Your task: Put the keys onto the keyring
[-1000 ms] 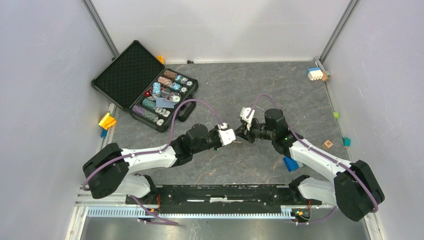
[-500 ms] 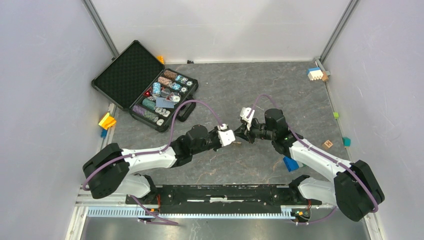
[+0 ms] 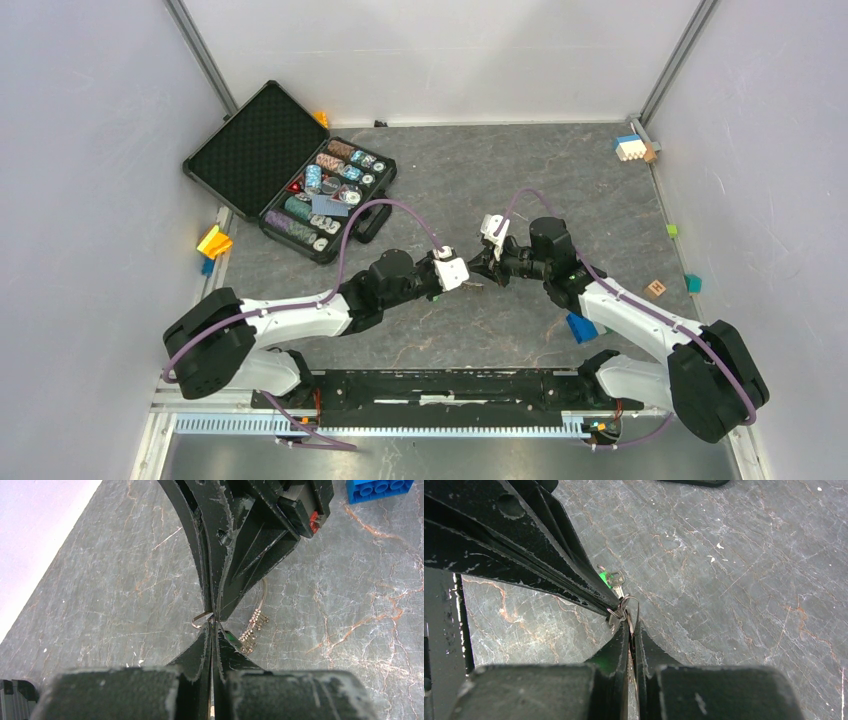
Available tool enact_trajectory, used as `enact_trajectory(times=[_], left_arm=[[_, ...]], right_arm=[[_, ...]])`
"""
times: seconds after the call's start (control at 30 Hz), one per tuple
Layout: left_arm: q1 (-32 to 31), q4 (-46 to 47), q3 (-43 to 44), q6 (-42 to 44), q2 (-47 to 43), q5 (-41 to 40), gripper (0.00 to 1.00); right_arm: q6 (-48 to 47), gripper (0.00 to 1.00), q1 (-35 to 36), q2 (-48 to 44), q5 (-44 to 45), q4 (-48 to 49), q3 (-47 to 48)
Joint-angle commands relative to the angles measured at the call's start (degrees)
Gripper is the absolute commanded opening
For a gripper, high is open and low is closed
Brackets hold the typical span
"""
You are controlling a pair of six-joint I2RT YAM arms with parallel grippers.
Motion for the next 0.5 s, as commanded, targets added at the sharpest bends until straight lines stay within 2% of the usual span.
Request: enact_trajectory(times=[0.0, 0.47], left_arm=[[0.2, 2.6, 0.7, -0.2, -0.1, 0.3, 0.02], [0.2, 2.6, 1.7, -0.6, 1.2, 0.1, 0.02]], right_arm=[[0.5, 0.00, -0.3, -0.7, -1.5, 2.9, 1.7], [0.8, 0.00, -0.3, -0.6, -2.3, 3.1, 1.7]])
